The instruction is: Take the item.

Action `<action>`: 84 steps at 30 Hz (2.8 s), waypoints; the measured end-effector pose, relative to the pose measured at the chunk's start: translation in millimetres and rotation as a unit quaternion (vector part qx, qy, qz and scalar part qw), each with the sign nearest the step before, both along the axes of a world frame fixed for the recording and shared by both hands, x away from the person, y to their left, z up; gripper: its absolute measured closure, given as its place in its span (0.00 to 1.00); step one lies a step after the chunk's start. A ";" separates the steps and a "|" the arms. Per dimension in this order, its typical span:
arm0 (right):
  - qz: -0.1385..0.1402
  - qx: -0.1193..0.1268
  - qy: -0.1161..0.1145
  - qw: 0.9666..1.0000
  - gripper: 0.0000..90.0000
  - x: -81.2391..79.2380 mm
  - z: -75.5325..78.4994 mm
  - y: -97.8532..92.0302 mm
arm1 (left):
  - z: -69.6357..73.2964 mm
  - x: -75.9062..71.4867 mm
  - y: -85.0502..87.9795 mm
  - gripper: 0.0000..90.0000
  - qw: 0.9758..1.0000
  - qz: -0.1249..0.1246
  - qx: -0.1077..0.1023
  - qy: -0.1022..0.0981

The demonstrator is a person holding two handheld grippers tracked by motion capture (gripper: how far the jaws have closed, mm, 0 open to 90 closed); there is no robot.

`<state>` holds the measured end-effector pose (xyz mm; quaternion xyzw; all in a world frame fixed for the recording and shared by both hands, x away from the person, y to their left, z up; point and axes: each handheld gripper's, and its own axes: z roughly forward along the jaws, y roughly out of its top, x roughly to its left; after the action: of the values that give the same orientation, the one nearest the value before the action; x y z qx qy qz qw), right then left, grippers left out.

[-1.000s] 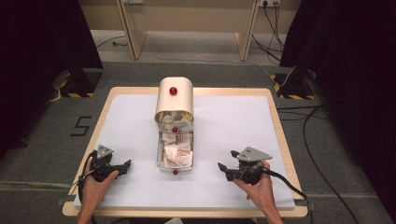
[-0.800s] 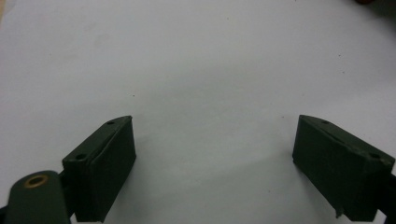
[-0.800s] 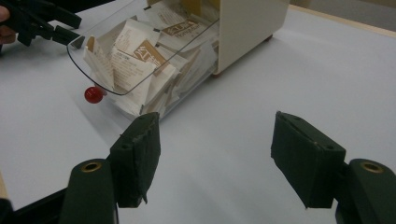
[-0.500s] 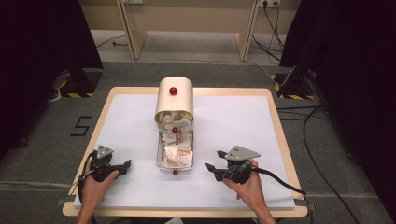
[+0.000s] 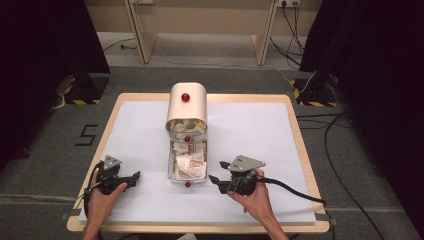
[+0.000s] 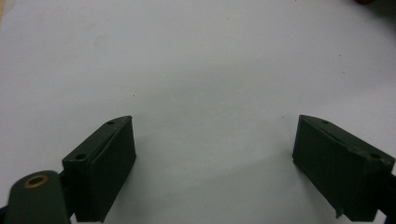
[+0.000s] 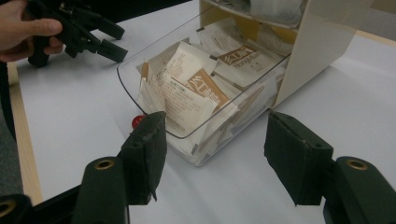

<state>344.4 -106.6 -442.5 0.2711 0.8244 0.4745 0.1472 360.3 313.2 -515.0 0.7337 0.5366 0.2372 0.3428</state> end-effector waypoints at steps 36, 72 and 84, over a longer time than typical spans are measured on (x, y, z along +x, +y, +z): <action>0.082 -0.002 -0.006 0.997 0.75 12.8 -9.2 63.0 | 0.0 0.0 0.0 0.14 1.000 0.000 0.000 0.000; 0.081 -0.008 -0.034 0.996 0.97 19.2 -1.5 57.7 | 0.0 0.0 0.1 0.14 1.000 0.000 0.000 0.000; 0.066 -0.001 -0.051 0.997 0.97 19.7 13.8 45.3 | 0.0 0.0 0.1 0.14 1.000 0.000 0.000 0.000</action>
<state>364.1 -61.3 -428.7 0.1914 0.8322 0.4959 0.1580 360.3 313.3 -515.0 0.7338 0.5367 0.2369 0.3428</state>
